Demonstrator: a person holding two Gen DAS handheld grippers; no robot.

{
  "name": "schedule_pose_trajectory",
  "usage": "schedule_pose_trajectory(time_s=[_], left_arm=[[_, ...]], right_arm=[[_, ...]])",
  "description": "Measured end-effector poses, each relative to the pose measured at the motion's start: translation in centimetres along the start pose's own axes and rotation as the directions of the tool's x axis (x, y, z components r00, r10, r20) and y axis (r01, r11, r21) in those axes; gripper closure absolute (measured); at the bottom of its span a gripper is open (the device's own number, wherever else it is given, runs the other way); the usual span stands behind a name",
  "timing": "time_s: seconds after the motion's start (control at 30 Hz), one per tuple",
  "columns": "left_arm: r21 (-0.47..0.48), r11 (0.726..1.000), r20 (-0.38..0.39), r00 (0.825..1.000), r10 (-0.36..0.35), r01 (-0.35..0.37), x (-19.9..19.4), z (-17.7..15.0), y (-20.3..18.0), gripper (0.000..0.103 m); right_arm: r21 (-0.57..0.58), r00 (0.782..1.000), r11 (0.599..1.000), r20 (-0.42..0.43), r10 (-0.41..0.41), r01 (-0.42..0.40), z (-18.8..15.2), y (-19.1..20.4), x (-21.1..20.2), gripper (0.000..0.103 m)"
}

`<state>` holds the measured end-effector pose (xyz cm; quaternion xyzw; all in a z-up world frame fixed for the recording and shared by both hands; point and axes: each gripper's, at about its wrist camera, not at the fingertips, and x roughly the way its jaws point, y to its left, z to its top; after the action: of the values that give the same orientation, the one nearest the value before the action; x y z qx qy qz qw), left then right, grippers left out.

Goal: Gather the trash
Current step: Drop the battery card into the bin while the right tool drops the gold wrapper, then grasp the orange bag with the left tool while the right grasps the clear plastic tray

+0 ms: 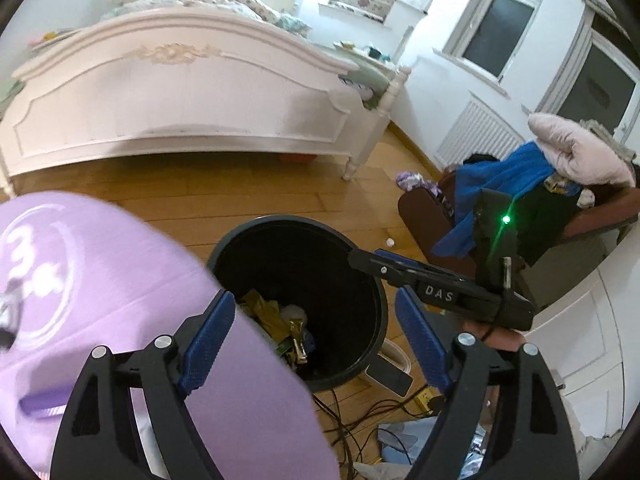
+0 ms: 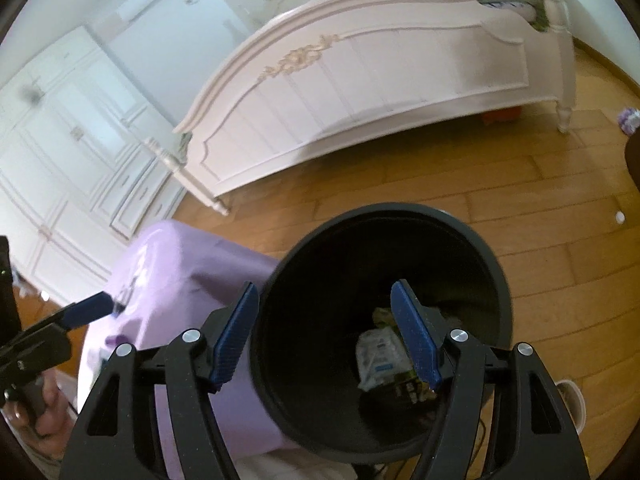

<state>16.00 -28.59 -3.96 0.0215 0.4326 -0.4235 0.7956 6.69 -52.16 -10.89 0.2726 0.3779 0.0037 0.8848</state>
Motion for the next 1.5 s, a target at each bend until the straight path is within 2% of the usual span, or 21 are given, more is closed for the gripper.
schedule_pose_trajectory(time_s=[0.27, 0.4, 0.5, 0.6, 0.67, 0.77, 0.8, 0.83, 0.87, 0.93, 1.07, 1.2, 1.33, 1.47, 1.5], left_arm=[[-0.143, 0.987, 0.091, 0.993, 0.08, -0.067, -9.0, -5.0, 4.9, 0.021], [-0.225, 0.961, 0.105, 0.977, 0.186, -0.159, -13.5, -8.7, 8.4, 0.021], [-0.272, 0.932, 0.069, 0.961, 0.267, -0.239, -15.1, -11.4, 10.7, 0.021], [-0.294, 0.897, -0.021, 0.94, 0.339, -0.33, -15.1, -14.1, 13.0, 0.021], [-0.295, 0.885, -0.07, 0.931, 0.357, -0.361, -14.5, -15.1, 14.0, 0.021], [-0.31, 0.886, -0.089, 0.938, 0.335, -0.346, -13.9, -16.4, 15.2, 0.021], [-0.308, 0.886, -0.088, 0.938, 0.336, -0.347, -13.6, -16.3, 15.4, 0.021], [-0.307, 0.887, -0.085, 0.938, 0.336, -0.345, -13.4, -16.2, 15.5, 0.021], [-0.306, 0.889, -0.08, 0.94, 0.333, -0.341, -13.2, -16.0, 15.8, 0.021], [-0.298, 0.893, -0.071, 0.94, 0.333, -0.338, -13.0, -15.6, 15.8, 0.022], [-0.268, 0.898, -0.064, 0.936, 0.345, -0.349, -12.9, -15.7, 15.8, 0.023], [-0.236, 0.897, -0.05, 0.926, 0.373, -0.374, -12.9, -15.8, 15.8, 0.032], [-0.231, 0.893, -0.03, 0.92, 0.39, -0.386, -13.5, -16.4, 15.9, 0.047], [-0.28, 0.892, -0.008, 0.93, 0.369, -0.356, -14.5, -16.9, 16.9, 0.058], [-0.289, 0.891, -0.004, 0.932, 0.364, -0.349, -14.7, -17.0, 17.1, 0.06]], right_arm=[[-0.126, 0.997, 0.99, -0.039, 0.06, -0.064, -1.0, 7.2, -0.7, 0.032], [-0.226, 0.991, 0.966, -0.076, 0.109, -0.124, -1.8, 11.9, -0.9, 0.03], [-0.333, 0.982, 0.926, -0.126, 0.144, -0.179, -2.6, 16.5, -0.7, 0.03], [-0.468, 0.969, 0.853, -0.19, 0.157, -0.23, -3.7, 21.4, -0.1, 0.03], [-0.571, 0.962, 0.782, -0.24, 0.133, -0.25, -4.7, 24.9, 0.8, 0.03], [-0.73, 0.949, 0.626, -0.312, 0.055, -0.276, -6.8, 30.0, 2.6, 0.03], [-0.76, 0.945, 0.587, -0.325, 0.029, -0.279, -7.4, 30.9, 3.0, 0.03], [-0.8, 0.939, 0.529, -0.343, -0.014, -0.284, -8.3, 32.2, 3.8, 0.03], [-0.819, 0.933, 0.494, -0.357, -0.041, -0.291, -8.8, 33.0, 4.5, 0.03], [-0.838, 0.915, 0.446, -0.392, -0.092, -0.315, -9.4, 34.3, 5.9, 0.03], [-0.86, 0.89, 0.387, -0.422, -0.175, -0.332, -10.5, 35.2, 8.0, 0.03], [-0.866, 0.861, 0.35, -0.45, -0.238, -0.356, -11.1, 35.7, 9.9, 0.037], [-0.868, 0.841, 0.326, -0.466, -0.275, -0.374, -12.2, 35.7, 10.7, 0.059], [-0.849, 0.844, 0.357, -0.485, -0.23, -0.39, -12.2, 35.4, 10.0, 0.062], [-0.834, 0.847, 0.385, -0.493, -0.2, -0.395, -11.8, 35.2, 9.5, 0.062]])
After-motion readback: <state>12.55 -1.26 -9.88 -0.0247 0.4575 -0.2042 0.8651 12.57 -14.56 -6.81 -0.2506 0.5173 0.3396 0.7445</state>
